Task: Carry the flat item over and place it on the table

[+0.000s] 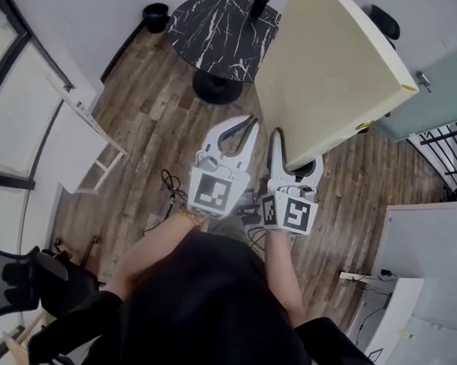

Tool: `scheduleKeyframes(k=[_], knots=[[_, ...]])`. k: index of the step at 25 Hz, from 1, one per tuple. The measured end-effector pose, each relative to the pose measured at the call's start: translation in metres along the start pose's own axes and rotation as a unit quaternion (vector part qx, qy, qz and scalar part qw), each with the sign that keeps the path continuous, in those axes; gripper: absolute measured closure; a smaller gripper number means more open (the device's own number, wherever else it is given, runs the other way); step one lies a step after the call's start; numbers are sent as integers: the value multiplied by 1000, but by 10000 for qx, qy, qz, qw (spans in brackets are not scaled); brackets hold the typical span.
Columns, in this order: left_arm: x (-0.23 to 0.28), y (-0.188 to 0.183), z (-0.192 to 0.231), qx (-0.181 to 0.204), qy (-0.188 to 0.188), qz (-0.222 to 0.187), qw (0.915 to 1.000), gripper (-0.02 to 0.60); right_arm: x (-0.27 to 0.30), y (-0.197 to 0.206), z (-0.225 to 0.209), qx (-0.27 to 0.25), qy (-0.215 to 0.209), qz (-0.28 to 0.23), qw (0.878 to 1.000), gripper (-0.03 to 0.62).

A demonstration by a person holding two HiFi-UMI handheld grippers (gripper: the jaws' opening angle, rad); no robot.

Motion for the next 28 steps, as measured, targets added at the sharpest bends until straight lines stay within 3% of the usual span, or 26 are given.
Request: scheduleKeyframes(k=[11, 19, 28], knots=[[39, 2, -1, 334, 60, -108, 9994, 568, 32, 21, -22, 74, -39, 2, 10000, 316], [65, 10, 18, 346, -100, -116, 9993, 568, 67, 37, -32, 72, -181, 50, 9998, 316], [68, 13, 27, 497, -89, -133, 9986, 568, 78, 41, -25, 35, -326, 120, 9994, 316]])
Point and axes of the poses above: the fingertips, and each gripper's own axes: x forward along the fingers, z to its left, y out of its underside, the point moved 4 cm from there along -x, backward along the fingers, and after that the axes turned 8 degrees about -y, right-handed, at the moved point
